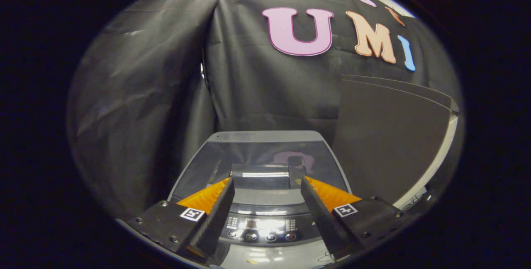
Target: Put the clothes into the washing machine and then close the washing machine lid.
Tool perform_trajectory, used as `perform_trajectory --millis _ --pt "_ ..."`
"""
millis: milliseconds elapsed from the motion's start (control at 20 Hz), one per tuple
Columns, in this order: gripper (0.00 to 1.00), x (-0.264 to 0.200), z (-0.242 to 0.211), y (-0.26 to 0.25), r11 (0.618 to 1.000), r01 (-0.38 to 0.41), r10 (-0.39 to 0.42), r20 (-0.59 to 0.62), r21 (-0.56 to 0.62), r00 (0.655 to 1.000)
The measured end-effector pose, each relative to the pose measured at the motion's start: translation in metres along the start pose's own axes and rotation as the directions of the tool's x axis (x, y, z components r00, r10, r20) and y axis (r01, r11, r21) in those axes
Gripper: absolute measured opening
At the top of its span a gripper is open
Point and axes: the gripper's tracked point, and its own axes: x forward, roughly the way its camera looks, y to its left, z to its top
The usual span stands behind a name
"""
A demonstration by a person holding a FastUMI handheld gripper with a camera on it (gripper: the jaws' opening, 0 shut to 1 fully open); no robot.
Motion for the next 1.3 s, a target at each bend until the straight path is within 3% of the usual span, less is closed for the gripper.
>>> perform_trajectory --millis 300,500,750,1000,1300 --pt "0.97 -0.039 0.0 0.01 0.998 -0.051 0.05 0.029 0.036 0.998" --pt "0.97 -0.071 -0.001 -0.005 1.0 0.022 -0.022 0.059 0.003 0.998" --pt "0.97 -0.108 0.008 0.006 1.0 -0.018 0.018 0.125 -0.004 0.992" --pt "0.97 -0.155 0.008 0.028 0.992 -0.122 0.126 0.195 -0.031 0.973" --pt "0.96 -0.177 0.01 -0.015 0.996 -0.085 0.083 0.265 -0.006 0.961"
